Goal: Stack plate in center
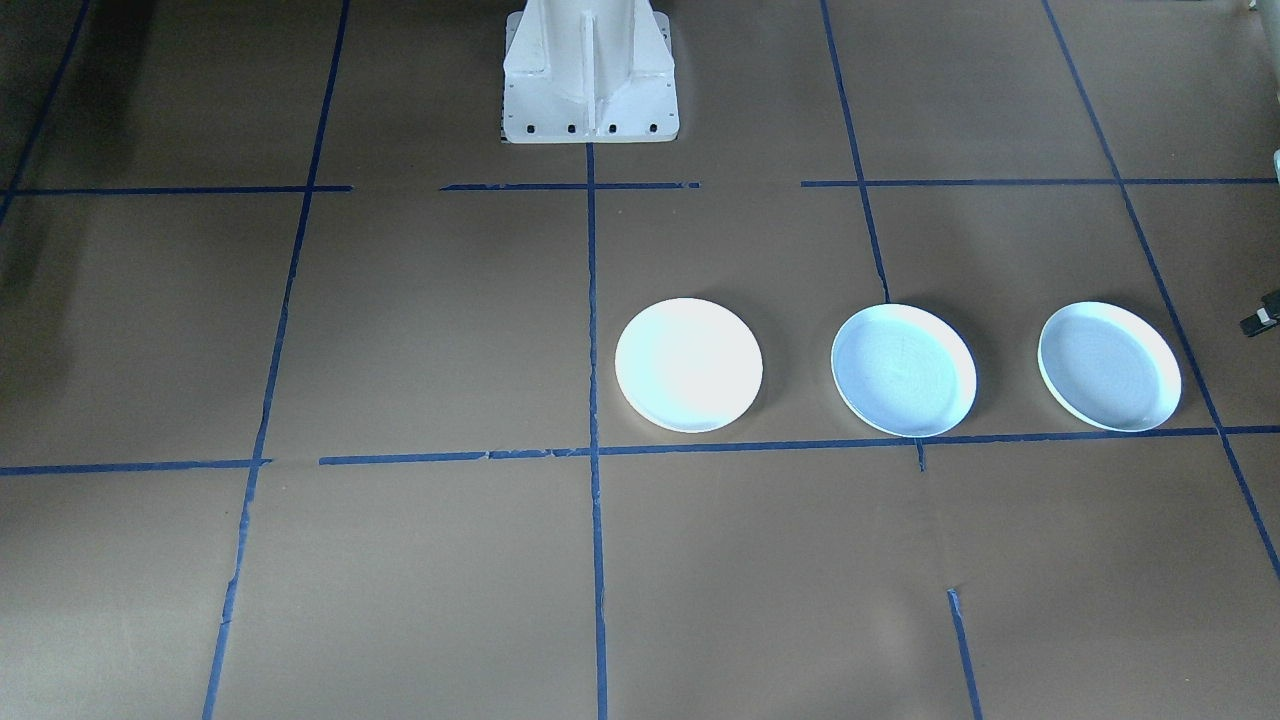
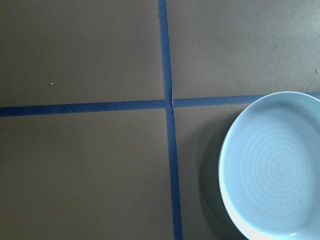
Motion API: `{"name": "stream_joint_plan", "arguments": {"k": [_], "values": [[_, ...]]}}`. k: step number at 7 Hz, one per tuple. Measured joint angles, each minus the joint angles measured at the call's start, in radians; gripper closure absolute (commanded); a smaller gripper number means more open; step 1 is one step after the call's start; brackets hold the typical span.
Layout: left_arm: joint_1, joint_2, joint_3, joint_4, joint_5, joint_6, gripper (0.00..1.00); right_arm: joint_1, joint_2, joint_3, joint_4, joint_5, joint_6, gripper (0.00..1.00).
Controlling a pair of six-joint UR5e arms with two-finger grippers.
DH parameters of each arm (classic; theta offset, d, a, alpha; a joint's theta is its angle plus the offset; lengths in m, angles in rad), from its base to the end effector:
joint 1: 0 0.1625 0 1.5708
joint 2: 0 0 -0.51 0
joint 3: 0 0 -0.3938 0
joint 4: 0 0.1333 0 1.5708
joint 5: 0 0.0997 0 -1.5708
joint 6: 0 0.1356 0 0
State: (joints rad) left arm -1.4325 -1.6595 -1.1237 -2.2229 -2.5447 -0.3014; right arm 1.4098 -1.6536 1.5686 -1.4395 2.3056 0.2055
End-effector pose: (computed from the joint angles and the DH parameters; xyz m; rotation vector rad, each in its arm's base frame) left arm 0.0523 -0.5293 0.8527 0.0527 1.0013 -0.0062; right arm -0.0310 -0.4554 0.8001 -0.0904 -0.7304 0.0255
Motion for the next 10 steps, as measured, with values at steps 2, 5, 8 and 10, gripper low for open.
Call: {"name": "stream_joint_plan", "arguments": {"k": [2, 5, 8, 10], "values": [[0.053, -0.031, 0.048, -0.1, 0.001, -0.15, 0.01, 0.0, 0.0, 0.0, 0.0, 0.0, 0.0, 0.0], [0.176, -0.063, 0.065, -0.174, 0.06, -0.196, 0.11, 0.0, 0.0, 0.0, -0.001, 0.0, 0.0, 0.0], [0.207, -0.065, 0.064, -0.197, 0.125, -0.185, 0.68, 0.0, 0.0, 0.001, -0.001, 0.0, 0.0, 0.0], [0.208, -0.061, 0.062, -0.198, 0.125, -0.184, 1.0, 0.0, 0.0, 0.001, 0.0, 0.0, 0.0, 0.0]]}}
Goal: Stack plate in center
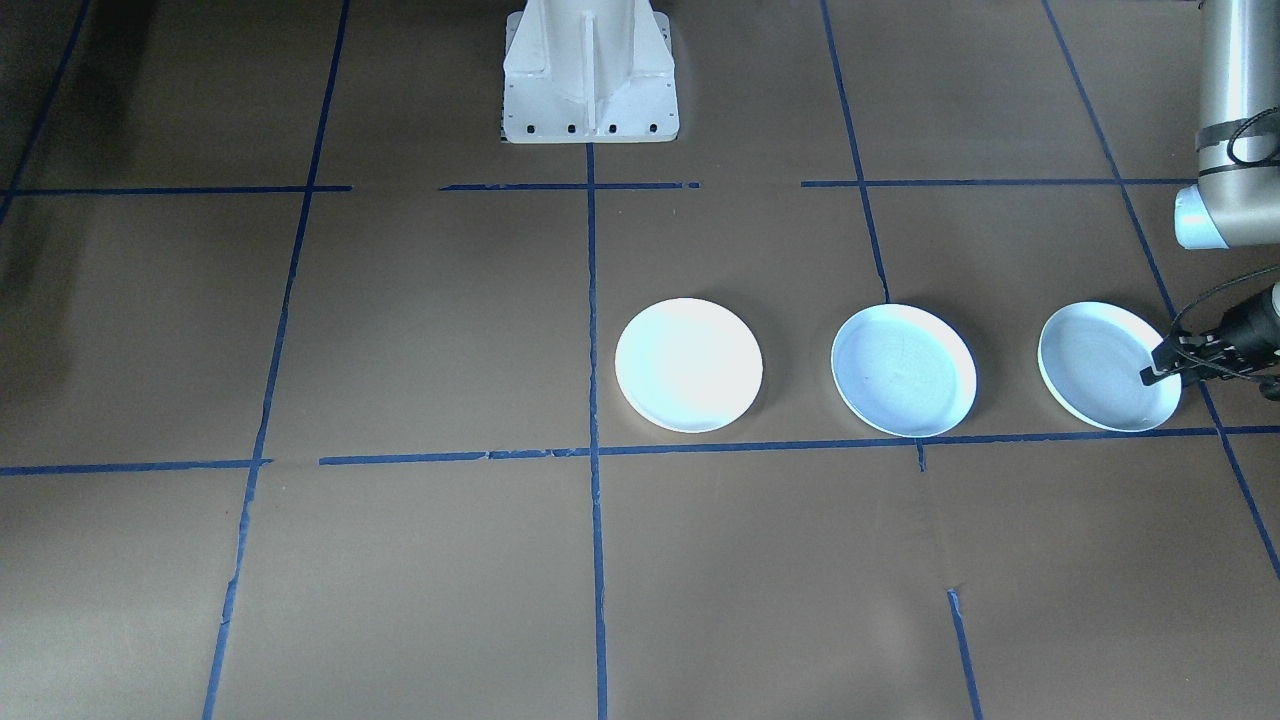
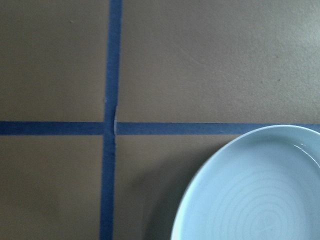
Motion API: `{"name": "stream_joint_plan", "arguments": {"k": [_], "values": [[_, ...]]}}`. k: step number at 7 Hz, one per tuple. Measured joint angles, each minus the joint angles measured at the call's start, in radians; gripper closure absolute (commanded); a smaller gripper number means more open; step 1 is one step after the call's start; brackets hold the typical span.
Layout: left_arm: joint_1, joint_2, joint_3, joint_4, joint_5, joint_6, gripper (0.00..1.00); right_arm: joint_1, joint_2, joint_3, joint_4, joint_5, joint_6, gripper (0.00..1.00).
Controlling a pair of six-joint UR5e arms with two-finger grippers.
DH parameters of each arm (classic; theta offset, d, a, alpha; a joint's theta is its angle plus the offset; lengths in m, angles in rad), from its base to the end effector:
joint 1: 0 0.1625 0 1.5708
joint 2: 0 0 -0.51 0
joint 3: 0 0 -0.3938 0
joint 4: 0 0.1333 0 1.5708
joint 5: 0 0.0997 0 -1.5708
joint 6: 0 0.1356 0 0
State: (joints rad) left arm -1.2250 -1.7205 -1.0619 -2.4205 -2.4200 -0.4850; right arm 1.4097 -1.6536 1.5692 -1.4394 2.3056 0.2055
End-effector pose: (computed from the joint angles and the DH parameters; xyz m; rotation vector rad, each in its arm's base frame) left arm 0.1652 -0.5515 0.8373 0.0855 0.9452 0.0796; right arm -0.0311 -0.4554 0.7998 -0.0898 -0.7305 0.0251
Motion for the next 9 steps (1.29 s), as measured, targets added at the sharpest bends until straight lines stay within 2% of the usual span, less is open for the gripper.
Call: {"name": "stream_joint_plan", "arguments": {"k": [2, 6, 9], "values": [[-0.017, 0.02, -0.016, 0.0, -0.03, 0.005, 1.0, 0.0, 0.0, 0.0, -0.001, 0.0, 0.0, 0.0], [-0.106, 0.069, -0.076, 0.006, -0.142, 0.073, 1.0, 0.0, 0.0, 0.0, 0.0, 0.0, 0.0, 0.0], [-0.097, 0.022, -0.132, 0.005, -0.174, 0.046, 1.0, 0.0, 0.0, 0.0, 0.0, 0.0, 0.0, 0.0]]}}
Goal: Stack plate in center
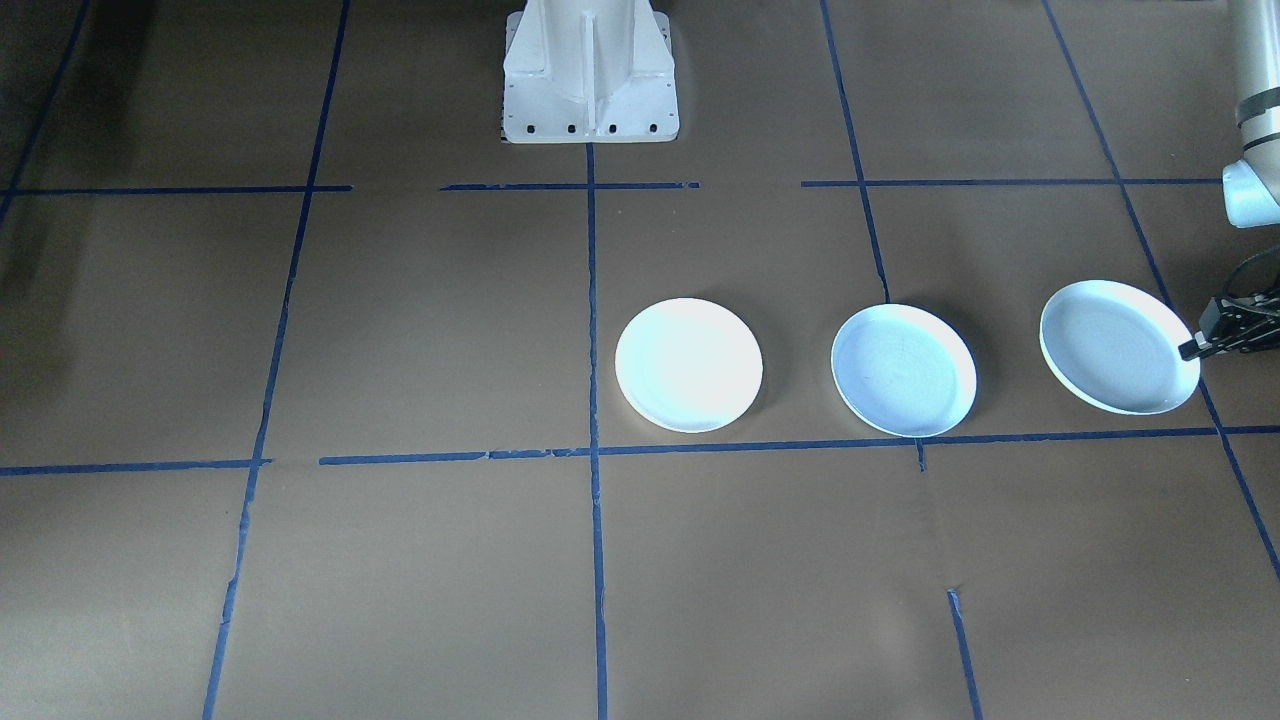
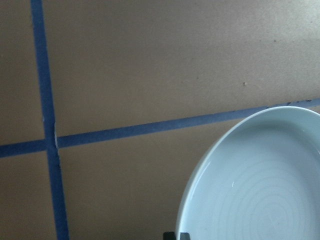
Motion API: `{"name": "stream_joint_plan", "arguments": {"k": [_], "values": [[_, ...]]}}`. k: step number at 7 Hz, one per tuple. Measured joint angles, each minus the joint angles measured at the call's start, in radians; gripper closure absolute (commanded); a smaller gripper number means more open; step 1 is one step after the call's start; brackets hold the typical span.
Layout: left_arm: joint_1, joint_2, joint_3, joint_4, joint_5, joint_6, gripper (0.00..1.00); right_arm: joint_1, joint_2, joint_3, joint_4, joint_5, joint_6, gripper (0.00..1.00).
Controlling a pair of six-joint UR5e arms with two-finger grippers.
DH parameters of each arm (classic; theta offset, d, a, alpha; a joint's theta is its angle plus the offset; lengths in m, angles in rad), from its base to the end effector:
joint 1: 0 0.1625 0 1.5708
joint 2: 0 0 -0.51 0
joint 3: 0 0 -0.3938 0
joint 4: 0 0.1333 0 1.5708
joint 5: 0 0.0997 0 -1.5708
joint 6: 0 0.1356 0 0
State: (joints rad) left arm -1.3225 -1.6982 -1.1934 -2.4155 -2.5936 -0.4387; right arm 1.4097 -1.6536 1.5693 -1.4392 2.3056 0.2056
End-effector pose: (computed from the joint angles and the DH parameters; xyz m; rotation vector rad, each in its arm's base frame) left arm 0.1227 -0.5554 0.7684 0.1752 1.1118 0.1340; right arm -0.0311 -0.4555 0.7997 -0.0896 -0.7306 0.0251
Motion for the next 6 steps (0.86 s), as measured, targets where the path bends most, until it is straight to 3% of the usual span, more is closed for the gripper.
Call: {"name": "stream_joint_plan", "arguments": {"k": [3, 6], "values": [[0.139, -0.115, -0.009, -0.013, 0.015, -0.156, 1.0, 0.0, 0.0, 0.0, -0.001, 0.0, 0.0, 0.0], [0.249, -0.157, -0.052, -0.013, 0.09, -0.277, 1.0, 0.0, 0.0, 0.0, -0.001, 0.0, 0.0, 0.0]]}}
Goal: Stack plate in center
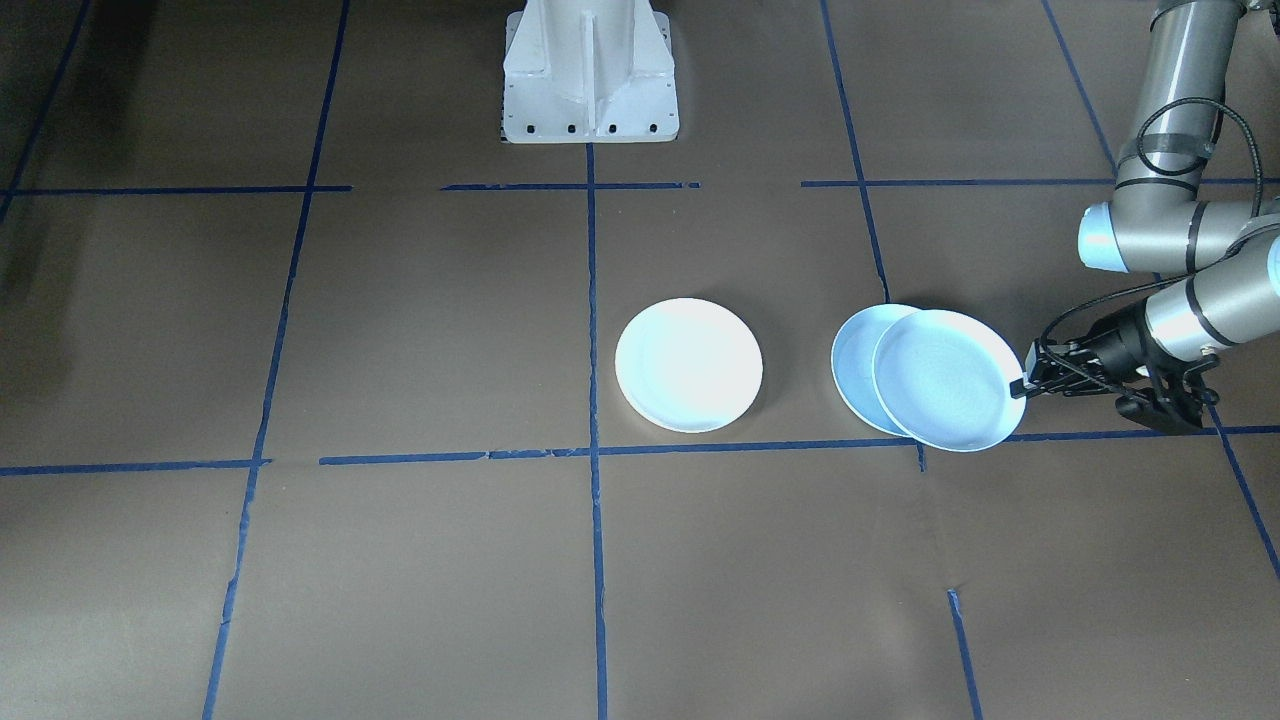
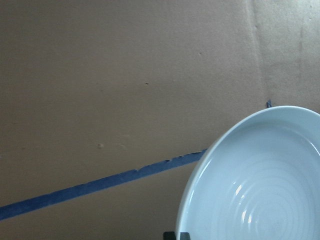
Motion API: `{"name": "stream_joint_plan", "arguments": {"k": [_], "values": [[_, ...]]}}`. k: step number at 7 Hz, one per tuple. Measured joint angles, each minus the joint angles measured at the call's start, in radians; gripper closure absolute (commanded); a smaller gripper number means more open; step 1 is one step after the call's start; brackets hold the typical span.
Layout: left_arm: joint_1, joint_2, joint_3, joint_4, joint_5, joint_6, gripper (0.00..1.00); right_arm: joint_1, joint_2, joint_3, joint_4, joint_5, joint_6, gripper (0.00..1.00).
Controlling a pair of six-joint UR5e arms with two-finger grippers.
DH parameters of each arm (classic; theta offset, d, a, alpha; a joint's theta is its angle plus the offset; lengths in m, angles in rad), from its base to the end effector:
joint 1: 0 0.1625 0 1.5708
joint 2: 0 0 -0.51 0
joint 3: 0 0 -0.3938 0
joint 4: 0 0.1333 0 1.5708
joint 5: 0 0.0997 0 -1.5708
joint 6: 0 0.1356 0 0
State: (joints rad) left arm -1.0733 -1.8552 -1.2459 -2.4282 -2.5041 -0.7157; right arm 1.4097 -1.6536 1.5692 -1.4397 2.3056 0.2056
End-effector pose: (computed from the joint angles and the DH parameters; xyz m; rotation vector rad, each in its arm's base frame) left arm 0.2953 -0.5948 0.6505 0.1188 1.1470 0.1873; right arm -0.0311 -0.4554 0.7998 -0.0901 -0.7305 0.0253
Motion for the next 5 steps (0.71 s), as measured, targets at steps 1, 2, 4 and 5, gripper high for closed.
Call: {"name": "stream_joint_plan", "arguments": {"k": [1, 2, 4, 5], "values": [[0.012, -0.002, -0.022, 0.005, 0.012, -0.017, 1.0, 0.0, 0.0, 0.0, 0.0, 0.0, 0.0, 0.0], [0.02, -0.002, -0.037, 0.014, 0.017, -0.026, 1.0, 0.0, 0.0, 0.0, 0.001, 0.0, 0.0, 0.0], [0.049, -0.002, -0.049, 0.038, 0.03, -0.028, 1.0, 0.0, 0.0, 0.0, 0.001, 0.0, 0.0, 0.0], [0.06, 0.0, -0.051, 0.048, 0.037, -0.029, 1.0, 0.0, 0.0, 0.0, 0.001, 0.0, 0.0, 0.0]]}}
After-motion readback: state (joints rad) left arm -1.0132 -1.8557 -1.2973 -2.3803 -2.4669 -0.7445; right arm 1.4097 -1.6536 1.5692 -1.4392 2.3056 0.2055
